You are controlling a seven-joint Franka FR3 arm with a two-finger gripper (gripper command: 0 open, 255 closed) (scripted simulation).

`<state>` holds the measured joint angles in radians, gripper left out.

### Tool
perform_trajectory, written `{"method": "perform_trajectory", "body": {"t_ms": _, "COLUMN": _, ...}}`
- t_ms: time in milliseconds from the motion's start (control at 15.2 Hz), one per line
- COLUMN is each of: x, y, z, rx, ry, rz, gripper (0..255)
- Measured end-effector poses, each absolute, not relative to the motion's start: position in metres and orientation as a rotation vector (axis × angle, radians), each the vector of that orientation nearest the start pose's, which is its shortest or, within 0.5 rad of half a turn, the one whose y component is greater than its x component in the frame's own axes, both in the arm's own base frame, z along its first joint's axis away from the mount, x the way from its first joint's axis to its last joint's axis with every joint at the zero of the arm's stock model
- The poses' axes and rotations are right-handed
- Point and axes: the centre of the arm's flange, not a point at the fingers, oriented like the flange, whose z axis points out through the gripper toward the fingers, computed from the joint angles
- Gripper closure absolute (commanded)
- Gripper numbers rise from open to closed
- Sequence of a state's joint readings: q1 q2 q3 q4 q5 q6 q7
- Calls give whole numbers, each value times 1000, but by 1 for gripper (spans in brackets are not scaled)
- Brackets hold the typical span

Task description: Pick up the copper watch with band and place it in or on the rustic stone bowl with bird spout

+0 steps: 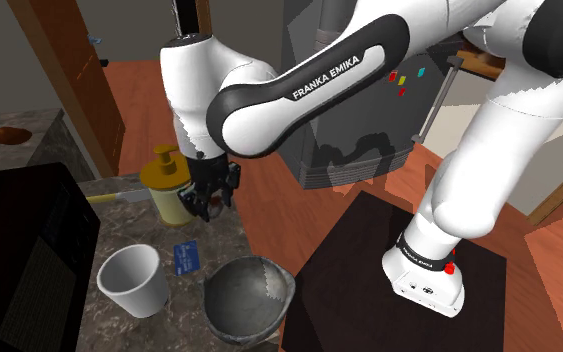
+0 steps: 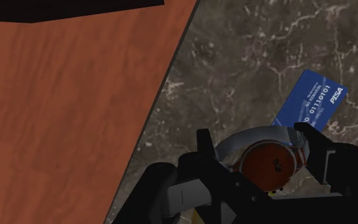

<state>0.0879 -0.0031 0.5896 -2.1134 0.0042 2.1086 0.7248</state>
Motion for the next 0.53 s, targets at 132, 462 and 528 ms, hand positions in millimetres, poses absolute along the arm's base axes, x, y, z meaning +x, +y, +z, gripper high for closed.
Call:
{"method": "perform_trajectory", "body": {"t_ms": 132, "x": 421, "y": 340, "z": 425, "rx": -3141, "ry": 78, "rz": 5, "gripper": 255}}
{"method": "perform_trajectory", "body": {"t_ms": 462, "x": 420, "y": 341, "z": 453, "rx": -3140, "ry": 77, "rz": 5, "gripper": 255}}
{"method": "perform_trajectory", "body": {"t_ms": 528, "x": 420, "y": 341, "z": 457, "rx": -3141, "ry": 77, "rz": 5, "gripper": 255}}
